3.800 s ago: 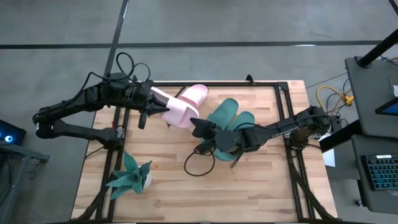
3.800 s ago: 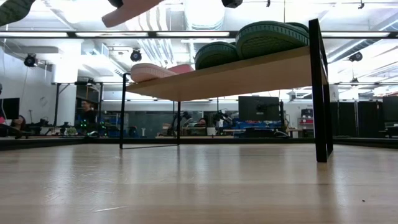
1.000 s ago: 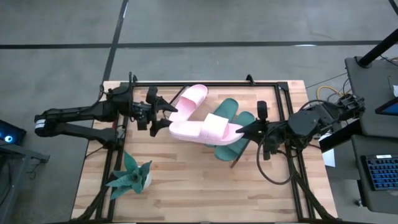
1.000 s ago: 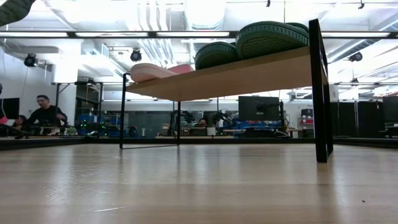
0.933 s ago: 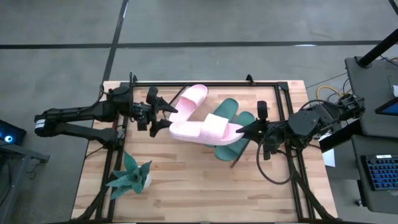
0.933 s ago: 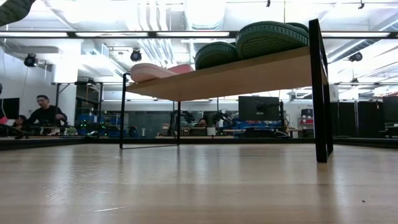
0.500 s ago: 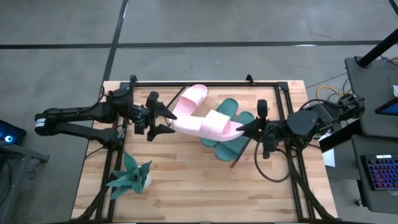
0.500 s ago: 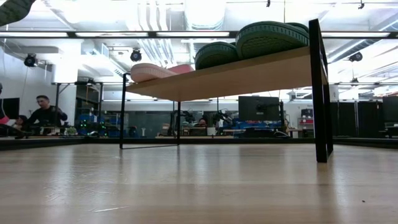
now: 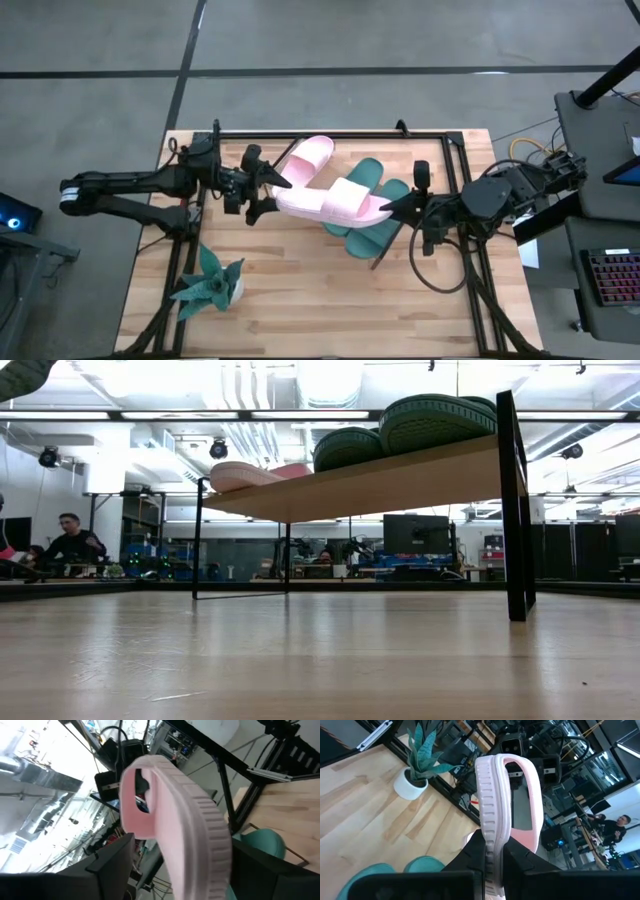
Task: Pick and place slides into the shelf
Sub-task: Put the pink slide on the shelf
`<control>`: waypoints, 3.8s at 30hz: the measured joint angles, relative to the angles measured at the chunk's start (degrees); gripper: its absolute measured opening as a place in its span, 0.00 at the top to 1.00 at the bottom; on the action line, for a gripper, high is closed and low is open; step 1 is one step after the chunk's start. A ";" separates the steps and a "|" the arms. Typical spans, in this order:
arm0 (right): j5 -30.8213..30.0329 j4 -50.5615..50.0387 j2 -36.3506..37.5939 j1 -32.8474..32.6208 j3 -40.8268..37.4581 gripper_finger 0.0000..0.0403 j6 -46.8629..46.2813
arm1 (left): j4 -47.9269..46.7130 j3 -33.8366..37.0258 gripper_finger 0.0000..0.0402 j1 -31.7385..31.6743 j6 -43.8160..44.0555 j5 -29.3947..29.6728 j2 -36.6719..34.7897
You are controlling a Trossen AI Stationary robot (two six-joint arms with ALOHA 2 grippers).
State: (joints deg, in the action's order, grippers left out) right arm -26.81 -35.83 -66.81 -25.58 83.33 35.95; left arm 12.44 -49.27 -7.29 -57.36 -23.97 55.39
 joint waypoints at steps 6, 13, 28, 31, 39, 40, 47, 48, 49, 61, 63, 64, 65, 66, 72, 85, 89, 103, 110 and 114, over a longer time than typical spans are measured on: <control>0.00 0.16 0.00 0.00 0.00 0.94 0.00 | 1.04 -0.02 0.49 0.00 -0.46 0.00 0.74; -0.22 0.64 -0.11 0.00 0.00 0.93 -0.34 | 0.43 0.02 0.89 0.01 -3.18 0.25 0.94; -19.16 -0.28 1.74 -0.04 0.68 0.65 -5.15 | -5.91 0.01 0.90 6.65 -1.20 23.91 -5.15; -24.44 -0.06 2.71 -0.02 0.65 0.63 -6.17 | -5.71 0.04 0.90 9.78 2.19 30.28 -5.63; -37.59 0.00 4.49 0.00 0.55 0.66 -14.24 | -4.65 0.17 0.90 18.58 7.72 61.58 1.94; -37.63 0.03 4.62 0.00 0.55 0.66 -14.75 | -3.85 0.17 0.90 19.30 7.60 65.45 3.70; -37.77 -0.01 4.57 0.11 0.42 0.68 -13.93 | 3.27 -1.55 0.90 22.52 7.56 88.29 15.45; -37.78 -0.02 4.57 0.11 0.42 0.69 -13.50 | 3.98 -1.81 0.90 22.96 7.67 89.15 16.69; -37.79 -0.02 4.57 0.11 0.42 0.69 -13.20 | 4.85 -2.18 0.90 23.51 7.72 89.41 18.03; -37.77 -1.25 4.52 0.11 0.24 0.71 -13.04 | 8.29 -6.56 0.90 31.17 16.22 95.81 28.59; -37.78 -1.81 4.52 0.11 0.22 0.71 -13.23 | 8.17 -6.56 0.90 31.33 18.69 97.41 29.75; -37.77 -1.86 4.52 0.11 0.22 0.71 -13.21 | 8.16 -6.55 0.90 31.34 20.18 98.04 30.36; -37.77 -1.86 4.52 0.11 0.20 0.70 -13.17 | 8.15 -6.54 0.90 31.34 21.54 98.14 30.96; -37.77 -1.87 4.52 0.11 0.15 0.70 -13.01 | 8.14 -6.54 0.90 31.30 22.64 98.12 31.51; -37.77 -1.88 4.52 0.11 0.11 0.71 -13.02 | 8.64 -6.55 0.90 31.30 25.65 98.09 33.47; -37.77 -1.95 4.52 0.11 0.00 0.72 -13.26 | 9.45 -5.53 0.90 30.71 31.37 97.63 35.13; -37.77 -2.14 4.52 0.11 -0.04 0.74 -13.45 | 9.24 -5.29 0.90 29.40 31.66 97.73 36.26; -37.75 -3.41 4.52 0.13 -0.27 0.75 -14.53 | 4.15 -5.12 0.90 26.14 30.86 101.39 39.11; -37.75 -3.43 4.52 0.13 -0.57 0.76 -14.55 | 2.43 -5.12 0.90 26.10 28.00 102.10 39.67; -37.75 -3.39 4.52 0.13 -0.76 0.75 -14.55 | 1.52 -5.14 0.90 26.10 27.20 102.01 39.86</control>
State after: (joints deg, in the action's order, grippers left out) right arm -64.55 -39.22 -62.28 -25.45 82.57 21.41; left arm 13.96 -54.41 18.81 -30.17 78.04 95.24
